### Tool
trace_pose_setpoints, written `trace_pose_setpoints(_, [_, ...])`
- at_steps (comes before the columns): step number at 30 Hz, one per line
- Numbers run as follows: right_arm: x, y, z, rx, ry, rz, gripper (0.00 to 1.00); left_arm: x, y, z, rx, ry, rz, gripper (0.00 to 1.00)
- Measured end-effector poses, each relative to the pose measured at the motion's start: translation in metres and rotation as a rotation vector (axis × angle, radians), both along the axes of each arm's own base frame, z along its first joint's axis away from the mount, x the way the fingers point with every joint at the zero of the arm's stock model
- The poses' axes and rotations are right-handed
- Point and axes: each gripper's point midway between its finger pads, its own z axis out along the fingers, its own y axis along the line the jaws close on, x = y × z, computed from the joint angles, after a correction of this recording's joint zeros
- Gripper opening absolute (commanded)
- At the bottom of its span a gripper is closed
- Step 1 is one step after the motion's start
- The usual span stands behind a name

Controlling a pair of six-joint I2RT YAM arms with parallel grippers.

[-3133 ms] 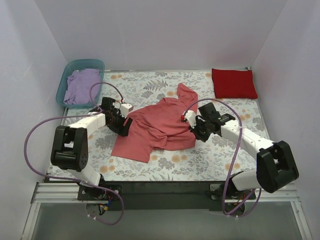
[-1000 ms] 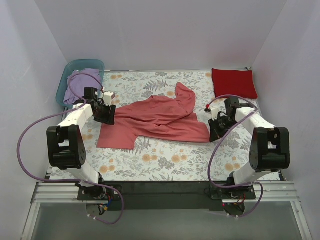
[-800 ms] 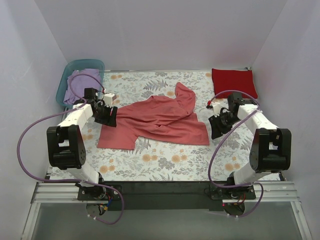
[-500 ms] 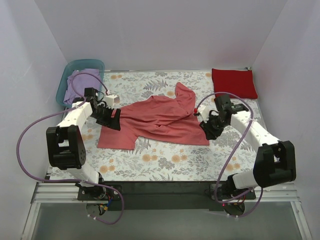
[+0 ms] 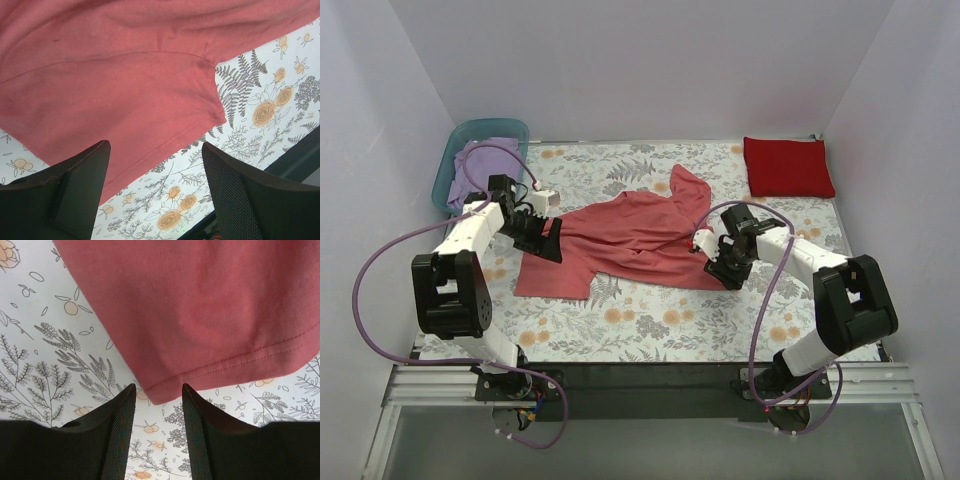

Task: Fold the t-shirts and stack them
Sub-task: Flatten the tshirt out

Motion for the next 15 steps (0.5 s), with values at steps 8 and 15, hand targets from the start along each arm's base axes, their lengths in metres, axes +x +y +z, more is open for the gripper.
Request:
trace_pose_setpoints(8, [-0.005,0.001,-0.013,-0.021,0.005,0.037,0.48,-0.001,0.002,0.001,0.005,-0.003,-0.001,0.73])
trace_pose_setpoints(15, [0.002,-0.002,-0.015,-0.038,-0.049,0.041,0.01,-0.007,0.007,0.002,0.016,-0.017,-0.046,0.72])
